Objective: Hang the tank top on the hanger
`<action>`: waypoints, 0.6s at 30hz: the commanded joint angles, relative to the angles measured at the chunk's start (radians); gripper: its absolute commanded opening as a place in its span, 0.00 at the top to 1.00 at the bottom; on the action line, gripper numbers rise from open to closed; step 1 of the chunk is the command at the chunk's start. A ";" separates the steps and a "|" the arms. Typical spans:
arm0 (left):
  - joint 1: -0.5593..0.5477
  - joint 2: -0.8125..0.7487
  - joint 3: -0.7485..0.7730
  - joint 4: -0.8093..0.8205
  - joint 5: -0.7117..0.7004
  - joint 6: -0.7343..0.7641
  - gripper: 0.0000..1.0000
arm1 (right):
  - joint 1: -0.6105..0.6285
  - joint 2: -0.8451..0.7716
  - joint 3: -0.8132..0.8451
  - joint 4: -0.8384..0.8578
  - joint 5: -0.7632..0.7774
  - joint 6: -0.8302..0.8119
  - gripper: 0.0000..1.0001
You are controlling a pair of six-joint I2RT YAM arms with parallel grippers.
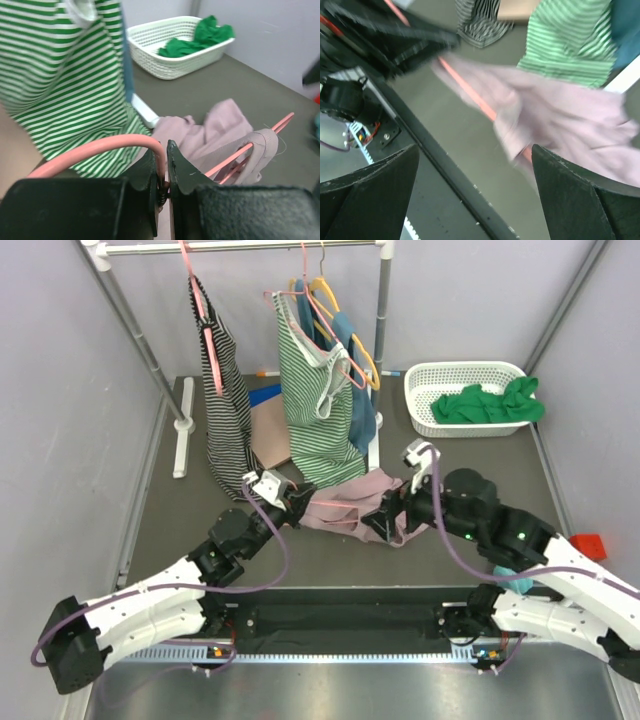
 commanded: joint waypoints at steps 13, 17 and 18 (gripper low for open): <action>0.001 -0.030 0.049 0.023 0.395 0.040 1.00 | 0.222 0.067 -0.002 -0.125 0.105 -0.220 0.25; 0.001 -0.042 0.057 0.009 0.386 0.046 1.00 | 0.252 0.077 -0.035 -0.129 0.147 -0.200 0.27; 0.000 -0.044 0.058 0.005 0.378 0.049 1.00 | 0.256 0.075 -0.047 -0.127 0.159 -0.194 0.28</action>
